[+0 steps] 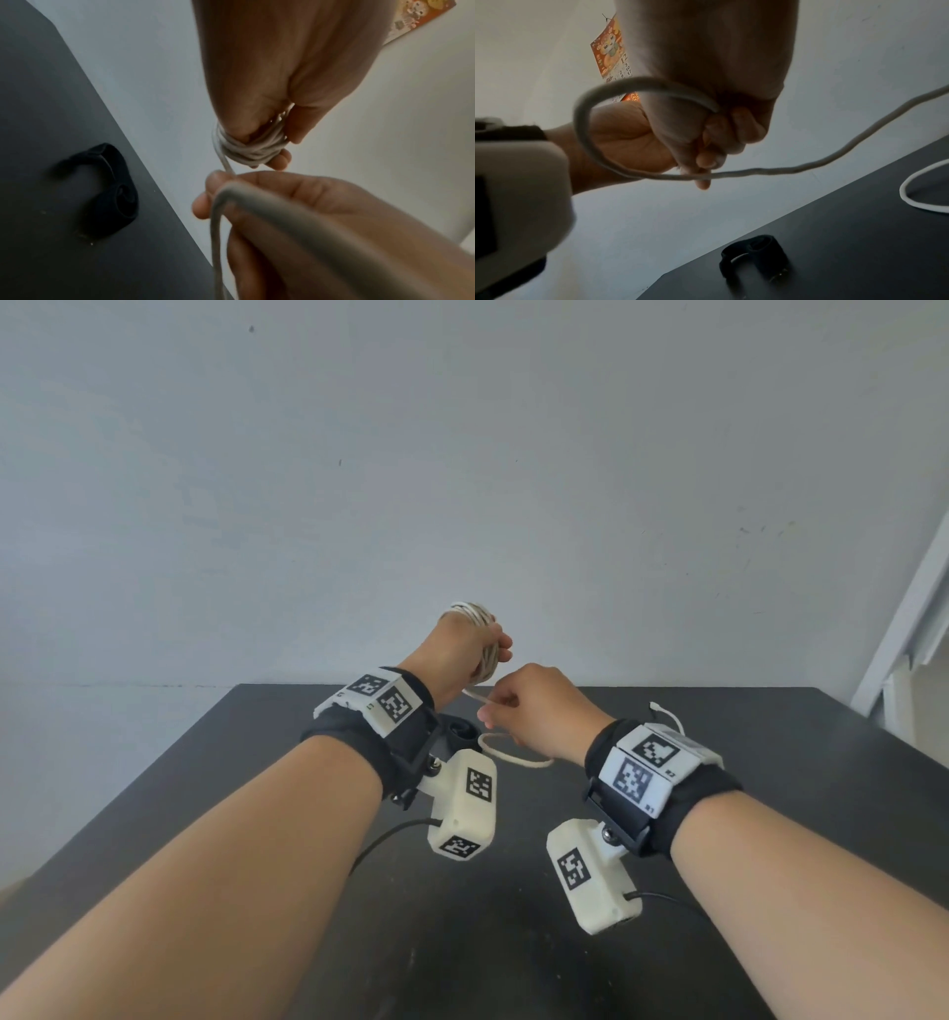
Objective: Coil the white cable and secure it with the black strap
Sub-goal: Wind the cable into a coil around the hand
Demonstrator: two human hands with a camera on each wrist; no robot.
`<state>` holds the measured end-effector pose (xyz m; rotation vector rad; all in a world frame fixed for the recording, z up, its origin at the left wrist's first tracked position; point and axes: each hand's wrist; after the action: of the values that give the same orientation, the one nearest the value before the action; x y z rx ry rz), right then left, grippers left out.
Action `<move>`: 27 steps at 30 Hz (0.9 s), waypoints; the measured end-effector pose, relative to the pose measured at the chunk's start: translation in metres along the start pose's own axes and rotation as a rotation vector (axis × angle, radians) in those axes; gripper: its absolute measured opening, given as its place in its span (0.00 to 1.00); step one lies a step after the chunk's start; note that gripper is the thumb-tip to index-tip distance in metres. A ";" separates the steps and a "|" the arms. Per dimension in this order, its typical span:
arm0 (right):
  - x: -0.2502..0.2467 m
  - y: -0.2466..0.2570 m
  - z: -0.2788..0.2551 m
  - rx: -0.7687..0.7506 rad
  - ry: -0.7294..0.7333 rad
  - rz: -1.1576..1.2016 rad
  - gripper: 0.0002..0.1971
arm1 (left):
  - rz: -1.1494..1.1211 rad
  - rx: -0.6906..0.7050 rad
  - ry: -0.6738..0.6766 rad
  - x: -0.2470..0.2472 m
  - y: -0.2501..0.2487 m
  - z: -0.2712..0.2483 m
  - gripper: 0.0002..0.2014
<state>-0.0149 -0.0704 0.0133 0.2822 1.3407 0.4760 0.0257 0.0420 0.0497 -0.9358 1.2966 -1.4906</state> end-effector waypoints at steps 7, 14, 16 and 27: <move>-0.010 0.004 -0.001 -0.012 -0.095 -0.098 0.04 | 0.458 -0.030 -0.003 -0.004 0.007 0.004 0.12; -0.011 0.003 -0.003 -0.069 -0.218 -0.217 0.02 | 0.661 -0.067 0.133 -0.008 0.010 -0.002 0.17; -0.012 0.003 -0.004 -0.075 -0.244 -0.222 0.04 | 0.651 -0.090 0.192 -0.009 0.009 -0.005 0.14; -0.013 -0.012 0.003 0.098 -0.094 0.043 0.13 | 0.719 -0.219 0.290 -0.023 0.017 -0.005 0.11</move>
<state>-0.0121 -0.0866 0.0195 0.4101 1.2706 0.4286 0.0301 0.0654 0.0322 -0.3088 1.7907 -0.9439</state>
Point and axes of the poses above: each hand's wrist, its own z-axis towards the middle knuckle, its own x-axis out of the palm, y = z × x, and after that the axes turned 4 degrees about -z, right-handed
